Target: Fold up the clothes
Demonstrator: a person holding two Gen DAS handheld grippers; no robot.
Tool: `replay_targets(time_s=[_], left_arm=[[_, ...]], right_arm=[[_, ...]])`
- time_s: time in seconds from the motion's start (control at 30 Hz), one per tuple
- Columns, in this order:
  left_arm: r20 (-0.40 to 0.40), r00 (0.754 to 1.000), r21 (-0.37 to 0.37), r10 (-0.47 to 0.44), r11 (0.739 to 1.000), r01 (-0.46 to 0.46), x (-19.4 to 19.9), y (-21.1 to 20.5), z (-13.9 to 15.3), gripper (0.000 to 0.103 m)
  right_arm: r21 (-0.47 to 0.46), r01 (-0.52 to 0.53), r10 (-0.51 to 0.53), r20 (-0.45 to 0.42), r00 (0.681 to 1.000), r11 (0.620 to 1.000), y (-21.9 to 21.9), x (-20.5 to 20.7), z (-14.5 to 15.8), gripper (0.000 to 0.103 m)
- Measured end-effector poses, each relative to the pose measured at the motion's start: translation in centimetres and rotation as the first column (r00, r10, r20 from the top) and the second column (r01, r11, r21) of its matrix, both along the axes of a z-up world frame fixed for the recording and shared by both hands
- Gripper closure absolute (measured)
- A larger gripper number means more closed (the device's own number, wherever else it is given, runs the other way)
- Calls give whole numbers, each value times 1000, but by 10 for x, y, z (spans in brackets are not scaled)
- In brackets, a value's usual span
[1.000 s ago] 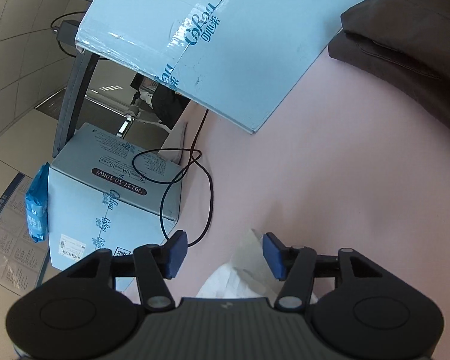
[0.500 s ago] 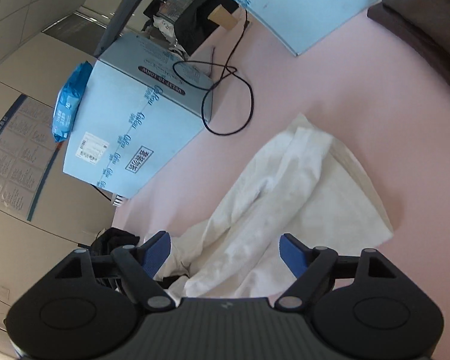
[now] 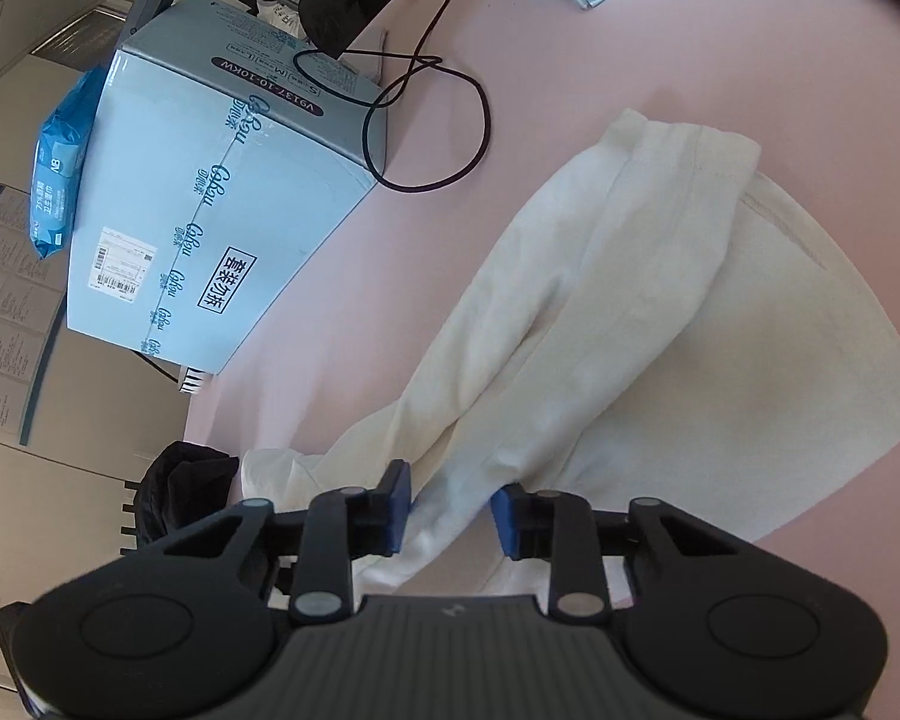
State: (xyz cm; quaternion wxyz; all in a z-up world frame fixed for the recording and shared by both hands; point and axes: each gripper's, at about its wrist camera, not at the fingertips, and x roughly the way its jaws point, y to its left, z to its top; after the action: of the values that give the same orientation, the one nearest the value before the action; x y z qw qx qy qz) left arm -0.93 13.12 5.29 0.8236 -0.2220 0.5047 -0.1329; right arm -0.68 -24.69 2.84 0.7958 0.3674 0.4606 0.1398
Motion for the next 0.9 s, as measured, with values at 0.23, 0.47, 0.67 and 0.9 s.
replay_targets(time_s=[0.23,0.47,0.67,0.9], left_arm=[[83,996,27,-14,1000,12,9,-3,2,86],[105,994,6,12,1000,-13,10,6,26,86],[12,986,-63,164,985,-163,44,24,3,54],[145,968,-127,205,974,-187,14,43,31,28]], right_arm=[[-9,9,-8,136,991,1000,-3,3,14,98],[49,17,-25,167,986,999,-4,15,27,98],[34,62,-65,107,992,998,10,55,9,92],[83,103,-117,184,976,991,-18,39,21,21]])
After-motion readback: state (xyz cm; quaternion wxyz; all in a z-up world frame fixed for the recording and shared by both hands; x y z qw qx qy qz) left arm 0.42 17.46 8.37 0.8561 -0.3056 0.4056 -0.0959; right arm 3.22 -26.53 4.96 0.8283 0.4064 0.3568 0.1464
